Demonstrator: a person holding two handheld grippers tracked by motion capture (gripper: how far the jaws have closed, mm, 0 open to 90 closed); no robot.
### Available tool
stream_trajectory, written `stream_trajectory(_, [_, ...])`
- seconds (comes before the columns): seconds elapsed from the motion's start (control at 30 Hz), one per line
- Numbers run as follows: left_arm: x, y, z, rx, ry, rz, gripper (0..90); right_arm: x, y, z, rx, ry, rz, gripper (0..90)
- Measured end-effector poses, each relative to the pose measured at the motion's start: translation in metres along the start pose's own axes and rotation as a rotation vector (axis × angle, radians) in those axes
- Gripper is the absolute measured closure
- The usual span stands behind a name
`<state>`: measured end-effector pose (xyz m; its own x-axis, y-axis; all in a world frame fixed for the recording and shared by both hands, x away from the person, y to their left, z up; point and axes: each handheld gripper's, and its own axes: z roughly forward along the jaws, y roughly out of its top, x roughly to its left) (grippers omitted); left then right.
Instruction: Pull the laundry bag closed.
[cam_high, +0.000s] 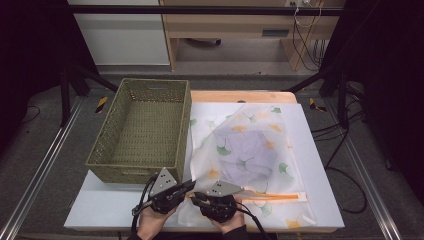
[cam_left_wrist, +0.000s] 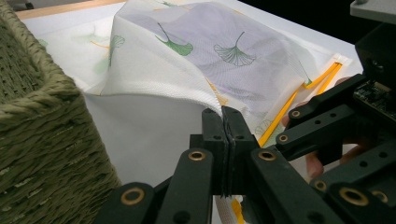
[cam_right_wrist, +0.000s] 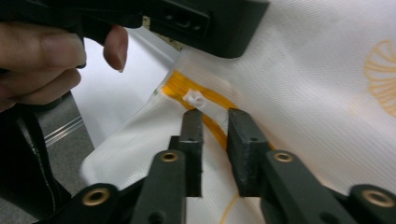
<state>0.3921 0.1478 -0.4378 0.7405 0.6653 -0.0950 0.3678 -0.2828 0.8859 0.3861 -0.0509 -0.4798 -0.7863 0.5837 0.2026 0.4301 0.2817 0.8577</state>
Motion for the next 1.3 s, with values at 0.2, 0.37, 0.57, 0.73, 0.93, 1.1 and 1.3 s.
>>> stream_trajectory(0.2, [0.002, 0.001, -0.001, -0.015, -0.024, -0.008, 88.1, -0.005, -0.001, -0.001, -0.025, 0.052, 0.008, 69.3])
stream_trajectory(0.37, [0.003, 0.001, -0.001, -0.012, -0.029, -0.009, 88.1, -0.006, -0.003, 0.001, -0.023, 0.082, 0.016, 72.9])
stream_trajectory(0.57, [0.003, 0.001, -0.001, -0.010, -0.023, -0.003, 88.1, -0.005, -0.003, 0.002, -0.021, 0.068, 0.031, 83.3])
stream_trajectory(0.73, [0.003, 0.001, -0.001, -0.002, 0.001, 0.010, 88.1, -0.006, -0.002, -0.004, -0.033, 0.064, 0.040, 88.4])
stream_trajectory(0.93, [0.004, 0.001, 0.000, 0.003, 0.002, 0.011, 88.1, -0.006, 0.000, -0.011, -0.031, 0.063, 0.030, 89.2])
stream_trajectory(1.1, [0.005, 0.000, 0.000, 0.009, -0.004, 0.007, 88.1, -0.004, 0.001, -0.015, -0.009, 0.077, 0.011, 89.7])
stream_trajectory(1.3, [0.003, 0.000, 0.002, 0.012, -0.010, 0.008, 88.1, -0.007, 0.011, -0.018, 0.100, 0.059, 0.000, 90.0])
